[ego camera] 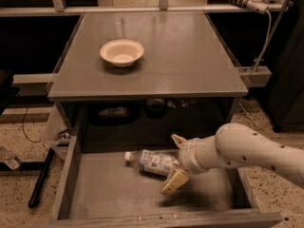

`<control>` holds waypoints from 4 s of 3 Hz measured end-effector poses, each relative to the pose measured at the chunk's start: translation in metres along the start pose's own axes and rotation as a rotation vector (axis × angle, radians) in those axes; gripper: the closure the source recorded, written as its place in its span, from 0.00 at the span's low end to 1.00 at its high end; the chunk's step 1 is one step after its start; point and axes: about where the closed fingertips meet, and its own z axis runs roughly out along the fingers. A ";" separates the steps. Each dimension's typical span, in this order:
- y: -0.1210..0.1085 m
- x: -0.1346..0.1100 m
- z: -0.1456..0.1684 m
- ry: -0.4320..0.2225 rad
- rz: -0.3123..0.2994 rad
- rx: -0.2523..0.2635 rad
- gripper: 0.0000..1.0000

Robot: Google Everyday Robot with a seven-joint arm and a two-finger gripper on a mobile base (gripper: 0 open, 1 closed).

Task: Place blue plastic bottle into top drawer

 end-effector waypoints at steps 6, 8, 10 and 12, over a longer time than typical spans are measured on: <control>0.013 0.009 0.020 0.007 -0.017 -0.120 1.00; 0.005 -0.035 -0.043 -0.027 -0.098 -0.102 1.00; -0.026 -0.076 -0.158 -0.031 -0.172 0.053 1.00; -0.081 -0.101 -0.236 -0.021 -0.165 0.178 1.00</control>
Offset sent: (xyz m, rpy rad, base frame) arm 0.0002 0.0025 -0.0209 -0.0011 0.0470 0.0534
